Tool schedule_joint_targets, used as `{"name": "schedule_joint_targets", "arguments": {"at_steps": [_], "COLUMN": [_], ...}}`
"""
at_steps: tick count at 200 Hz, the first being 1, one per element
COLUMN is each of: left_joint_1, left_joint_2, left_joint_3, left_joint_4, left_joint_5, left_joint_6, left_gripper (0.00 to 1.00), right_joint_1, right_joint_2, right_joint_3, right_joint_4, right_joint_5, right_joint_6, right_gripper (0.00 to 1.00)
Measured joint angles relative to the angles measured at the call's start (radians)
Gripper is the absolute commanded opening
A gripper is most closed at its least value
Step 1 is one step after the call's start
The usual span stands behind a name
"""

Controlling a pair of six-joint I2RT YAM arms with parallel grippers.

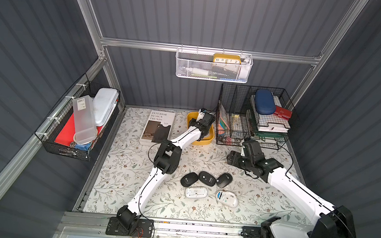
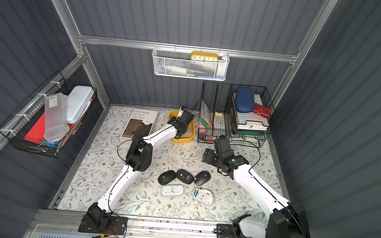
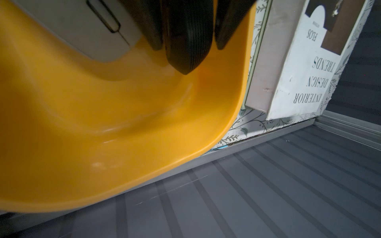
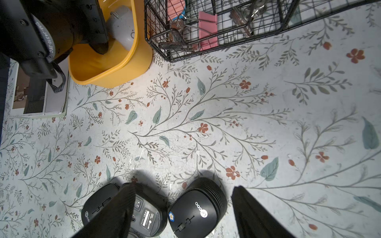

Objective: Put the mouse in the storage box
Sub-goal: Place the mouse in the storage box.

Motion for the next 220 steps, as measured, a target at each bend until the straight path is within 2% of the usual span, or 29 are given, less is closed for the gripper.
{"name": "schedule_joint_targets", "arguments": {"at_steps": [26,55,128,162,194,208,220], "left_joint_1": [0.001,0.001,0.002,0.002,0.004,0.008,0.015], "left_joint_2": [0.0,0.0,0.002,0.002,0.002,0.002,-0.001], "left_joint_3": [0.004,0.01,0.029,0.029,0.03,0.036,0.039], "left_joint_4": [0.012,0.026,0.039,0.04,0.043,0.043,0.046], "left_joint_5": [0.021,0.053,0.165,0.2,0.217,0.239,0.27], "left_joint_6": [0.006,0.007,-0.001,-0.016,-0.029,-0.042,-0.06], "left_gripper": [0.57,0.59,0.54,0.62,0.65,0.7,0.7], "right_joint_1": [-0.001,-0.004,-0.005,-0.006,-0.006,-0.006,-0.006], "right_joint_2": [0.008,0.016,0.016,0.018,0.027,0.027,0.026], "right_joint_3": [0.0,0.0,0.0,0.0,0.0,0.0,0.0], "right_joint_4": [0.0,0.001,0.0,0.001,0.0,0.0,-0.001], "right_joint_5": [-0.003,-0.006,-0.007,-0.007,-0.007,-0.007,-0.007], "right_joint_6": [0.0,0.0,-0.001,-0.001,-0.001,-0.001,-0.002], "right_gripper": [0.78,0.78,0.78,0.78,0.78,0.78,0.79]}}
